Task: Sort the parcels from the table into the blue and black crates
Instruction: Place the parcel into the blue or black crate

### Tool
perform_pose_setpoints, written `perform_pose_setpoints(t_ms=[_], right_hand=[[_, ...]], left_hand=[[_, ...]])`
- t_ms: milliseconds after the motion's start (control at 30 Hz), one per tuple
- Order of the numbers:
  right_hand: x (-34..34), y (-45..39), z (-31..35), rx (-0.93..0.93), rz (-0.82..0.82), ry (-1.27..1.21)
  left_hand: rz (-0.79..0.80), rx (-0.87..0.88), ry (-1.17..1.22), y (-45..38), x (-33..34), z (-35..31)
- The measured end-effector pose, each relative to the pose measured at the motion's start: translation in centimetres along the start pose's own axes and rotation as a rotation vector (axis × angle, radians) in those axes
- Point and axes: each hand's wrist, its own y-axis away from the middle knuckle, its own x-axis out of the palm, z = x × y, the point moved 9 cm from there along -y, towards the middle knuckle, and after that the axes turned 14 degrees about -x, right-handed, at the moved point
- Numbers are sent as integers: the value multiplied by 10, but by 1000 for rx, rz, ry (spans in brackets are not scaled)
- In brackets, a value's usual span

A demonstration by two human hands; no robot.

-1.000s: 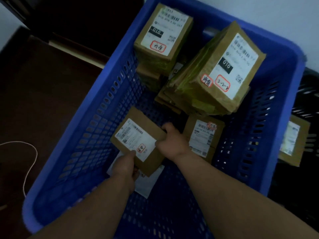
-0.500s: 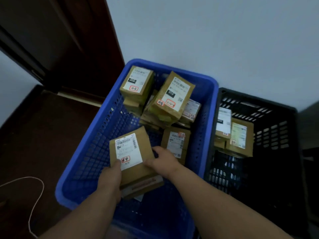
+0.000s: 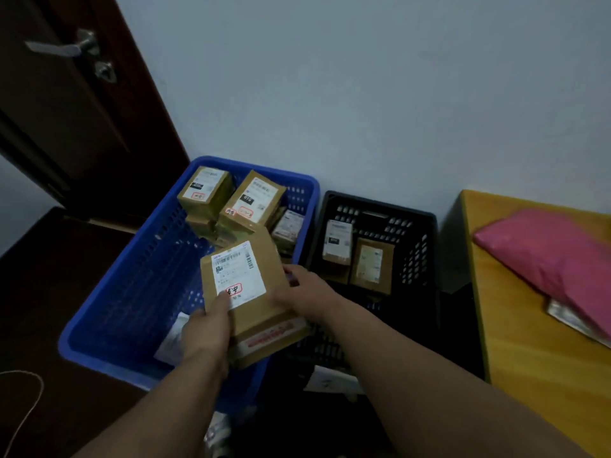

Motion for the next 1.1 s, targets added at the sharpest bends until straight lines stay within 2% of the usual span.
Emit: perform_pose_setpoints(t_ms=[200, 400, 567, 767, 933, 1100], right_hand=[[-75, 63, -39, 61, -211, -152], [-108, 101, -102, 249, -316, -292], [-122, 102, -142, 397, -377, -295], [-136, 68, -176, 472, -442, -341], [-147, 50, -212, 540, -481, -392], [-183, 12, -247, 499, -561, -404]], left_hand=[[167, 144, -216, 53, 86, -10], [367, 58, -467, 57, 167, 12], [488, 38, -636, 53, 207, 17], [439, 12, -854, -38, 260, 31], [504, 35, -926, -13, 290, 12], [543, 71, -910, -32, 340, 5]])
